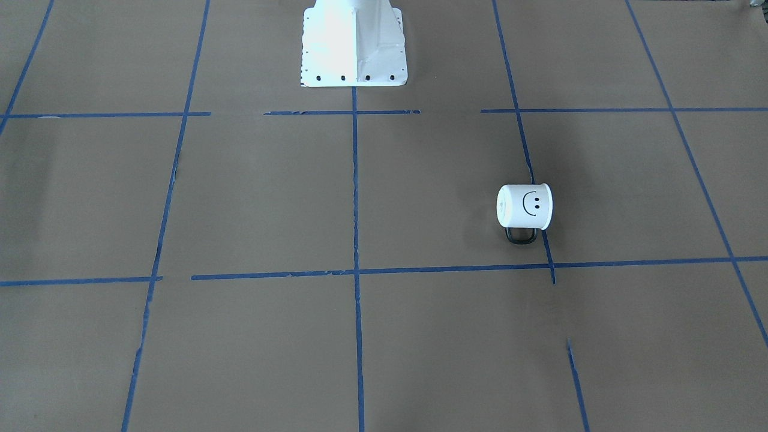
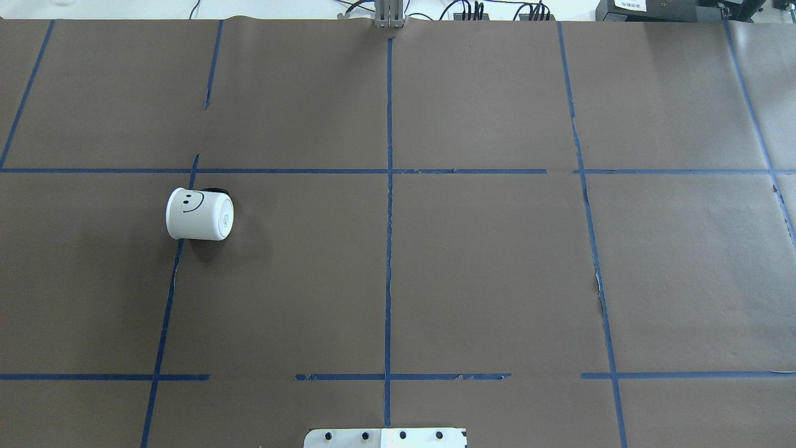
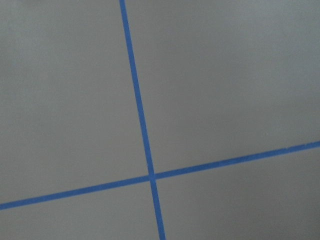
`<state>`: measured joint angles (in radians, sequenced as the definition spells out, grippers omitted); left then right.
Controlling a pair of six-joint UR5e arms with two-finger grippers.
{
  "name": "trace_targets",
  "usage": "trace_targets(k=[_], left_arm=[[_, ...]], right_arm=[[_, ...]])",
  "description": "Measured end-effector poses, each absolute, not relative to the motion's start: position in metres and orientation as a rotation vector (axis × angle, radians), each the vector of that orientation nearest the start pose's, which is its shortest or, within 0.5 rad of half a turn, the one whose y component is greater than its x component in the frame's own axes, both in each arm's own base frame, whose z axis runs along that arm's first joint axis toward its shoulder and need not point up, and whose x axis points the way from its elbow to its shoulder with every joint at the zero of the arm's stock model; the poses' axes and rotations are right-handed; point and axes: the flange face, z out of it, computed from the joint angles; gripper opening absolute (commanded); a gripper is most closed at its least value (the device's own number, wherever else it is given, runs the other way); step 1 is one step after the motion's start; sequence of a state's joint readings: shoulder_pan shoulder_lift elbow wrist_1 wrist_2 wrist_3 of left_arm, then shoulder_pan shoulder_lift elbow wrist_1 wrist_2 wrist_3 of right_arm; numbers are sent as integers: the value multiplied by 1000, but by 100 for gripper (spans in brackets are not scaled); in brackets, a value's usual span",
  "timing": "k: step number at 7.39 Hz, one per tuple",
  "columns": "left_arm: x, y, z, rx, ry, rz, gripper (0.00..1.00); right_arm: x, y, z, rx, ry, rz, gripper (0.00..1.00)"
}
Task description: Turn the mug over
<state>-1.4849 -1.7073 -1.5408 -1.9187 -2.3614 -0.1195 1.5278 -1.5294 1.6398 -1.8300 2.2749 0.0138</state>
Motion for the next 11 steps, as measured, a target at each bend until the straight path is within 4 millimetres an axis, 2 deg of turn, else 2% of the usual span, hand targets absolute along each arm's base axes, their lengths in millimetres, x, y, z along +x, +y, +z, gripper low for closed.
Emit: trace_targets(k=[2,3,5,8,11], left_arm=[[41,-572,570,392,911,175,100],[71,-568,568,371,974,156,100],[110,-555,563,294,1097,116,100],[127,-540,574,96,1249,96,100],[137,-539,563,24,1314,39,100]], right_arm=[[48,-497,634,-162,-698,25,100],[47,-497,634,-162,-698,24,100],[48,-497,634,-162,-698,24,100],[48,-497,634,-162,-698,24,100],[48,-497,634,-163,-698,25,100]])
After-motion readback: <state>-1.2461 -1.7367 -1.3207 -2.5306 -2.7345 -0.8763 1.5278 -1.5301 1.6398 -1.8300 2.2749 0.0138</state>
